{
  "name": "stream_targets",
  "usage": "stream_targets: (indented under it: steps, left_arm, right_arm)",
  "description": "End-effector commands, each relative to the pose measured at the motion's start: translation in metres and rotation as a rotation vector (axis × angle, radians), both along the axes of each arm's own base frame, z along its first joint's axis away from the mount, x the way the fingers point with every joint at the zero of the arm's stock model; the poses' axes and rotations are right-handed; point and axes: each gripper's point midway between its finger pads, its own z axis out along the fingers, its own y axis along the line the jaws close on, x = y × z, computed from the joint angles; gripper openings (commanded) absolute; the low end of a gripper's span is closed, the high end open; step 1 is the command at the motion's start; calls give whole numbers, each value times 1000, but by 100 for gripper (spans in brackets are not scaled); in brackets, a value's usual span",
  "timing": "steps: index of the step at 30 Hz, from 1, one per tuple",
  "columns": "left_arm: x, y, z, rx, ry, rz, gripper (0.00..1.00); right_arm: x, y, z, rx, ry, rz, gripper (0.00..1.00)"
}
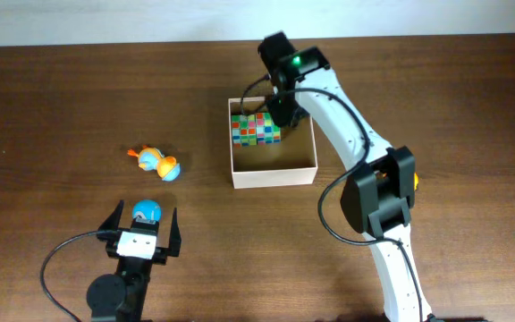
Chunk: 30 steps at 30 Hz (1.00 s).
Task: Pack container
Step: 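Raise the right gripper and move it right toward the yellow duck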
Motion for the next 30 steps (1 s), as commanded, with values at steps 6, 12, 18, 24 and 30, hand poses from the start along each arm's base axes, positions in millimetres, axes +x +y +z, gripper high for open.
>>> stream_targets:
  steps: [6, 12, 18, 24, 30]
  left_arm:
    - [0, 3, -1, 12, -5, 12, 99]
    - [0, 3, -1, 12, -5, 12, 99]
    - [0, 3, -1, 12, -6, 12, 99]
    - [0, 3, -1, 12, -5, 13, 99]
    - [0, 3, -1, 12, -5, 12, 99]
  right_arm:
    - [-9, -26, 114, 98, -132, -183, 63]
    - [-16, -69, 134, 172, -95, -297, 93]
    - [-7, -114, 130, 204, -72, -395, 99]
    - [-10, -145, 124, 179, -42, -419, 99]
    - [-42, -162, 134, 103, -10, -420, 99]
